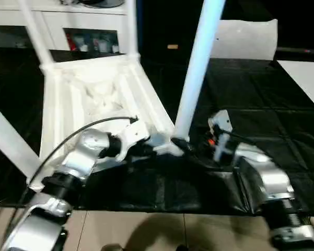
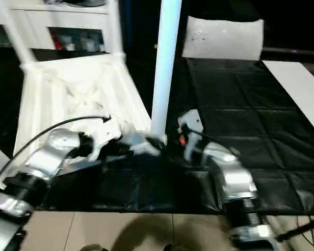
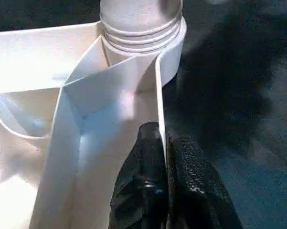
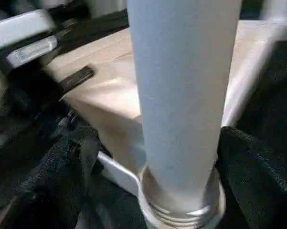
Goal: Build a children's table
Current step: Rotate leg to tighten
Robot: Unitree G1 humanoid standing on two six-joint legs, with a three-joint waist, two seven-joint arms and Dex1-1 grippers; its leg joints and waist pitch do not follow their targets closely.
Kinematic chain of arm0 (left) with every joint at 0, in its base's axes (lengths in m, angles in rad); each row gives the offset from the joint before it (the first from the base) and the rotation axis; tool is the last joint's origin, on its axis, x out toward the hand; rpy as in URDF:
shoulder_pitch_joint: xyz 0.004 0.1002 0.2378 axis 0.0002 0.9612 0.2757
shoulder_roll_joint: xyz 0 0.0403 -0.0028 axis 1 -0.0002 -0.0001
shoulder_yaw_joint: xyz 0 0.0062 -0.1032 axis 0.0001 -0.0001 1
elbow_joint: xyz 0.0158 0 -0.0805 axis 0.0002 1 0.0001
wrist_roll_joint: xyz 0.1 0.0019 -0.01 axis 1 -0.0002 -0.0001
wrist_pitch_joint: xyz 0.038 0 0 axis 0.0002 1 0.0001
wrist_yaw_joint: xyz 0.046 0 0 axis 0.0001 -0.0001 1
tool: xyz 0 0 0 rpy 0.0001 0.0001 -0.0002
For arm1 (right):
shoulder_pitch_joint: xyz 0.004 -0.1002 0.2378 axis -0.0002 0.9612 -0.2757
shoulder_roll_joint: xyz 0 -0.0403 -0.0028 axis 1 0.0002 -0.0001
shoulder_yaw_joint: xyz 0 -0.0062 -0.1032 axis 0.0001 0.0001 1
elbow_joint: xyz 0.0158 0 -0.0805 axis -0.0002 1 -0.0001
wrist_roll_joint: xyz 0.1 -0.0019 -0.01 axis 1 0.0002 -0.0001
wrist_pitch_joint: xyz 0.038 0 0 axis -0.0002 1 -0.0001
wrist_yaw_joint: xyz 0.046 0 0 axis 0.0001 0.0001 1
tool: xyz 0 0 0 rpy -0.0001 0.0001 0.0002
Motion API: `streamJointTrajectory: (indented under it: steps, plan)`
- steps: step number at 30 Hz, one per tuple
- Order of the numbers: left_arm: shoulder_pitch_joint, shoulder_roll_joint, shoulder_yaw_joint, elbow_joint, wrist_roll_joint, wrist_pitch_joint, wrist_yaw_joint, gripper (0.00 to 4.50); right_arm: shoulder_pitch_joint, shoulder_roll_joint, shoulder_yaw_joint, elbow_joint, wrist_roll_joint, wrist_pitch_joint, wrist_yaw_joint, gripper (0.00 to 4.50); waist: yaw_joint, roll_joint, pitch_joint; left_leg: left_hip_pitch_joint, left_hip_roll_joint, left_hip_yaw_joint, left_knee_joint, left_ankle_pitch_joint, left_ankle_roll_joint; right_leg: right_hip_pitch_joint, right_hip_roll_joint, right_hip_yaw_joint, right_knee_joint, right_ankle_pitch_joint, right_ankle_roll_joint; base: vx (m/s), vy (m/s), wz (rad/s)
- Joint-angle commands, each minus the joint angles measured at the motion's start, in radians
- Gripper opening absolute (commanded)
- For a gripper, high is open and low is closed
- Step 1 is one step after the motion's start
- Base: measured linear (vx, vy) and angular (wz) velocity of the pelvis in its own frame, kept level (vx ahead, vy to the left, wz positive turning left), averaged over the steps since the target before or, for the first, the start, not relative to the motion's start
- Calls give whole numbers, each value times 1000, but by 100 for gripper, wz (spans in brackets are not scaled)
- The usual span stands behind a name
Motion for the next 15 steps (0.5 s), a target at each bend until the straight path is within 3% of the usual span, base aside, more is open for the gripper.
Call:
streamJointTrajectory:
  steps: [1, 7, 13, 14, 15]
  plan:
    - [-11, 5, -31, -17, -24, -58, -100, 0, -3, -30, 24, 6, 28, -17, 107, 418, 3, 3, -67, -8, 14, 13, -61, -167, 74, 72, -52, 55, -72, -291, -158, 0, 0, 0]
    - [-20, 42, -56, -26, -52, -83, -243, 0, -29, -76, 58, 49, 42, -19, 262, 418, 22, 1, -70, -7, 19, 15, -59, -145, 76, 72, -53, 54, -62, -254, -187, 0, 0, 0]
    - [-24, 67, -99, -39, -60, -117, -356, 0, -55, -116, 101, 76, 55, 3, 395, 403, 40, 0, -69, -6, 21, 17, -58, -148, 74, 68, -55, 54, -63, -282, -182, 0, 0, 0]
    - [-24, 67, -99, -39, -60, -117, -356, 0, -55, -116, 101, 76, 55, 3, 395, 369, 41, 0, -69, -6, 22, 17, -58, -152, 71, 68, -55, 54, -63, -291, -179, 0, 0, 0]
    - [-24, 72, -109, -41, -56, -129, -377, 0, -60, -126, 114, 84, 49, 0, 425, 365, 43, 0, -68, -5, 22, 16, -59, -160, 66, 67, -55, 54, -65, -306, -175, 0, 0, 0]
